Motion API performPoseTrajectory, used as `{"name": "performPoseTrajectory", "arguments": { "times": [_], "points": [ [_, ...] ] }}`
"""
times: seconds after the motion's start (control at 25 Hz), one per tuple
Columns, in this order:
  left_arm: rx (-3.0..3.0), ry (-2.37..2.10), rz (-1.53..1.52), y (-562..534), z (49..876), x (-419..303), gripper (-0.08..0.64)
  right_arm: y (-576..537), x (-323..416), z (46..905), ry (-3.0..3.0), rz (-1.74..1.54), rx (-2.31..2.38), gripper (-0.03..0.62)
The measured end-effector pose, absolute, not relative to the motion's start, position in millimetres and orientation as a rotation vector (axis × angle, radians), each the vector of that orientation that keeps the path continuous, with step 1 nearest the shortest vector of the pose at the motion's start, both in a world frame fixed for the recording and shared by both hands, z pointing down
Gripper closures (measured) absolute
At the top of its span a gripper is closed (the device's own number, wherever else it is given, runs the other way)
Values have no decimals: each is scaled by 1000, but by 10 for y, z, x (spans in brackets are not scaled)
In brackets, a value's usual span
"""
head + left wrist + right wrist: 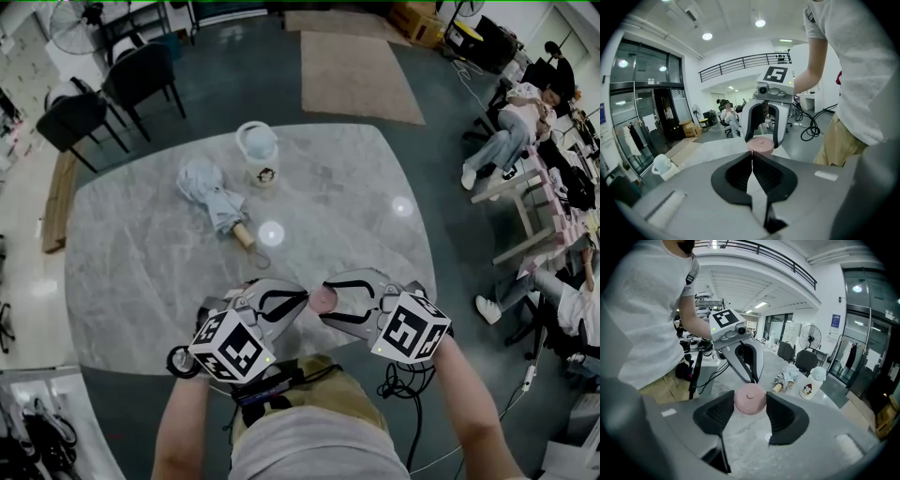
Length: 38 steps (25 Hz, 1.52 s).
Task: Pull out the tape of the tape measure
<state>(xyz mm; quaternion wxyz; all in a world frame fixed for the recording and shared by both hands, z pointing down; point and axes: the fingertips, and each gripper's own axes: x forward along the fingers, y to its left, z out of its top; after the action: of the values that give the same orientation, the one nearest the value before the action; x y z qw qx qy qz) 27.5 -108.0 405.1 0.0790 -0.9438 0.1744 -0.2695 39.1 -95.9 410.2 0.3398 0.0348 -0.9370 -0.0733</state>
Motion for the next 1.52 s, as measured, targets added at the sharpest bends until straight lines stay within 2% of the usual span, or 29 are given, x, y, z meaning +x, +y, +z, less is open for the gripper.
{"name": "performPoseTrajectory", "arguments": {
  "times": [0.44, 1.52],
  "points": [
    [-2865, 698, -824, -1176, 4139, -108, 537, -1047, 511, 4214, -2419, -148, 139, 378],
    [-2699, 1615, -807, -1135, 4213, -2089, 537, -1347, 1195, 4380, -2363, -34, 412, 377]
  ]
}}
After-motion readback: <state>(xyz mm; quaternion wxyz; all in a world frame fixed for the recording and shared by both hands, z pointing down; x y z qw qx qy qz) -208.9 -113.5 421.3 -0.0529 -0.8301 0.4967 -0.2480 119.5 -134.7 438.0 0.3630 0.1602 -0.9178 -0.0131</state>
